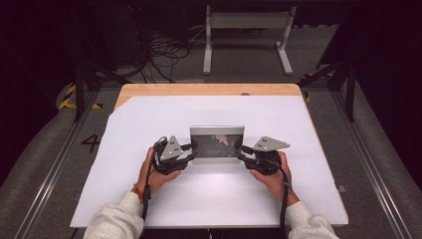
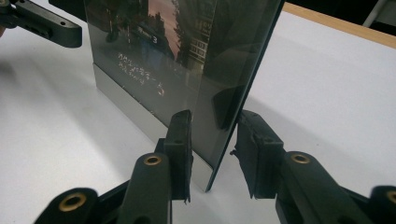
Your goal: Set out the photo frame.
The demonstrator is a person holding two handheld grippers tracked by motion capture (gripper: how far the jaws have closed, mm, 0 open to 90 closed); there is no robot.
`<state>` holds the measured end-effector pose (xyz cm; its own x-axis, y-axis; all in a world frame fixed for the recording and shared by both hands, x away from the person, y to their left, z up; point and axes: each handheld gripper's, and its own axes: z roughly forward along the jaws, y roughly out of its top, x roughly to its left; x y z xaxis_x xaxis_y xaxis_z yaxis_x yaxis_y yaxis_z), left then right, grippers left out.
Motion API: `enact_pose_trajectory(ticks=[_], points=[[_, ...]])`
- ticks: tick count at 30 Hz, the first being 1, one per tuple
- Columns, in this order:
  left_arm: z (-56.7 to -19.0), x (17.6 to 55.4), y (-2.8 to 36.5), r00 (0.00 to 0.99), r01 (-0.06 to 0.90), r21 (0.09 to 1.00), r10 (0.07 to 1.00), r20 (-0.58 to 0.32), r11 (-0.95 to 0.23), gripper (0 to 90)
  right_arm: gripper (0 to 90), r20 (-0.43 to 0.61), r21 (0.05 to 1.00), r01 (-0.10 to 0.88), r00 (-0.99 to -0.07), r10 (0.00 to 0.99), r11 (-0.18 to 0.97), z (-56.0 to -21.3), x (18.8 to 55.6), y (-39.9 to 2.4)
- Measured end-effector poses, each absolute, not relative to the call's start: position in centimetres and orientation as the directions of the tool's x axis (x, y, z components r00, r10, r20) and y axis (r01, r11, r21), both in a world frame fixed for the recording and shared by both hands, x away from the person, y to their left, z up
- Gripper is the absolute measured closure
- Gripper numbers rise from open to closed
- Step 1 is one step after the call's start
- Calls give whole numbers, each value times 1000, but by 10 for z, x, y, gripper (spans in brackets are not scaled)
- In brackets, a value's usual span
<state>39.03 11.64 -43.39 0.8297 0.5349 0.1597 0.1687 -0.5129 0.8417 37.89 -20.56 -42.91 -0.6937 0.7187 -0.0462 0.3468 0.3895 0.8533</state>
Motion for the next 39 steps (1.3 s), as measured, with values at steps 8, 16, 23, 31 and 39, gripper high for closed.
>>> enact_pose_trajectory(ticks=[8, 16, 23, 31, 39], points=[[-432, 390, 116, 813, 163, 836, 551, 187, -524, 662, 677, -64, 854, 335, -690, 721, 397, -428, 378, -205], [-428, 388, 118, 813, 149, 840, 548, 196, -521, 690, 688, -72, 860, 327, -683, 727, 392, -424, 377, -205], [-414, 380, 129, 805, 136, 861, 561, 193, -491, 667, 671, -75, 873, 308, -682, 728, 378, -415, 372, -209], [-409, 375, 135, 799, 132, 859, 566, 204, -496, 629, 640, -91, 874, 295, -683, 725, 387, -410, 367, -210], [-407, 372, 141, 790, 136, 857, 577, 208, -496, 545, 585, -116, 872, 277, -684, 720, 404, -405, 362, -217]])
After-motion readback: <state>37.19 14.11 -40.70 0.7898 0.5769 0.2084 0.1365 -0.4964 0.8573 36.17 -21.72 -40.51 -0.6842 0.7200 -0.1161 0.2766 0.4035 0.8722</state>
